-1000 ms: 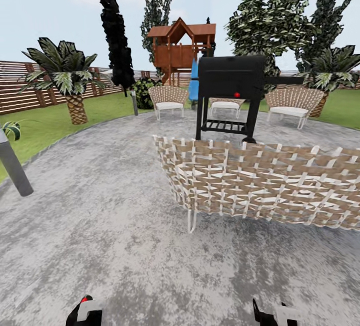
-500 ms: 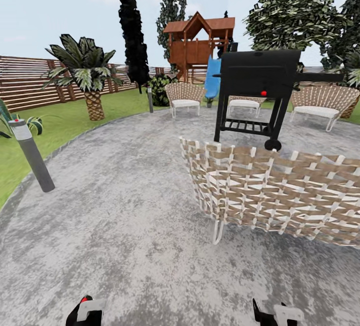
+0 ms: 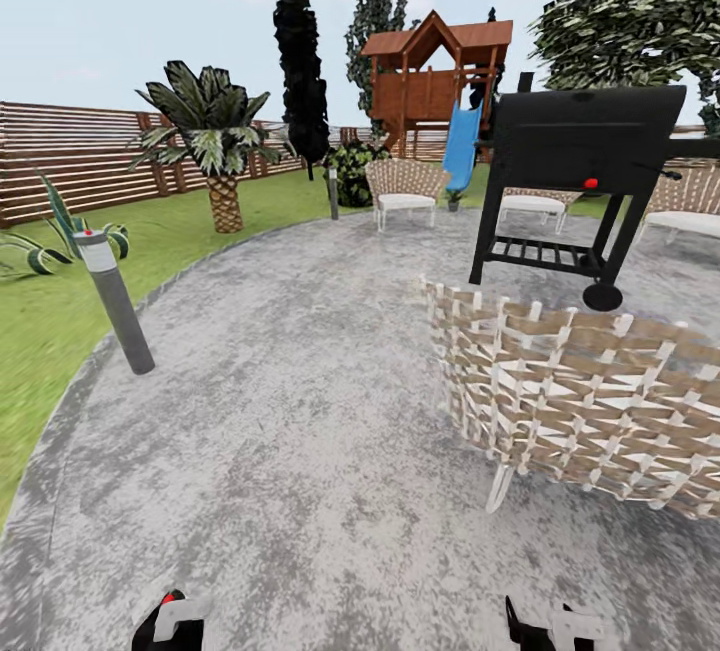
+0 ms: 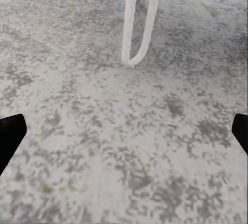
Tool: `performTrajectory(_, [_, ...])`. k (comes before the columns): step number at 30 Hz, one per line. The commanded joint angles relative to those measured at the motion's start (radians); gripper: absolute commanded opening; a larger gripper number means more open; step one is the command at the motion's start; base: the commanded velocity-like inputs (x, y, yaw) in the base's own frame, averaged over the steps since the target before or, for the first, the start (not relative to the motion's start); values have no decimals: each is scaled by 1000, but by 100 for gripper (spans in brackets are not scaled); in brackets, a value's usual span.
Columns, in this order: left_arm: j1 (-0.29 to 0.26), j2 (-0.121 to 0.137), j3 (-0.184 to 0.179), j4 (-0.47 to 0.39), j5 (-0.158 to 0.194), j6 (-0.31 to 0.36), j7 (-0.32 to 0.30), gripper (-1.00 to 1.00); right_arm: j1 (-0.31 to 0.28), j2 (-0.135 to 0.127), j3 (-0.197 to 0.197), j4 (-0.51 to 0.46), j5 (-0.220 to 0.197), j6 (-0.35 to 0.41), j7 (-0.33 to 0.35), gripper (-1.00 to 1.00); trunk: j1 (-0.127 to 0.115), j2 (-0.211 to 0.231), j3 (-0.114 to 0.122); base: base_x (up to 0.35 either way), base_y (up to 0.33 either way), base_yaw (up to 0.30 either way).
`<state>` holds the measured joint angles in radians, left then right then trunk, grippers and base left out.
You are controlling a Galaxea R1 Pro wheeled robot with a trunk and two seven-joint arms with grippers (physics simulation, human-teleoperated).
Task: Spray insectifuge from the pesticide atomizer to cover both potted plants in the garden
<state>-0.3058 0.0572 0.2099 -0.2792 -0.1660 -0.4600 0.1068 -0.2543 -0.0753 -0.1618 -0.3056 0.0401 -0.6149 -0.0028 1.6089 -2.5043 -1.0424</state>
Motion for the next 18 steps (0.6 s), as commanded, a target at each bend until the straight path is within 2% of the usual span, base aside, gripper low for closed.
performTrajectory(1, [-1,0,3,2,-11,-3,5,-100,0,0,-4,0,4,-3,0,100,0,0,-2,177,301,162])
performTrajectory(18, [-1,0,4,2,-10,-3,5,-100,0,0,-4,0,4,-3,0,100,0,0,-23,233,271,162])
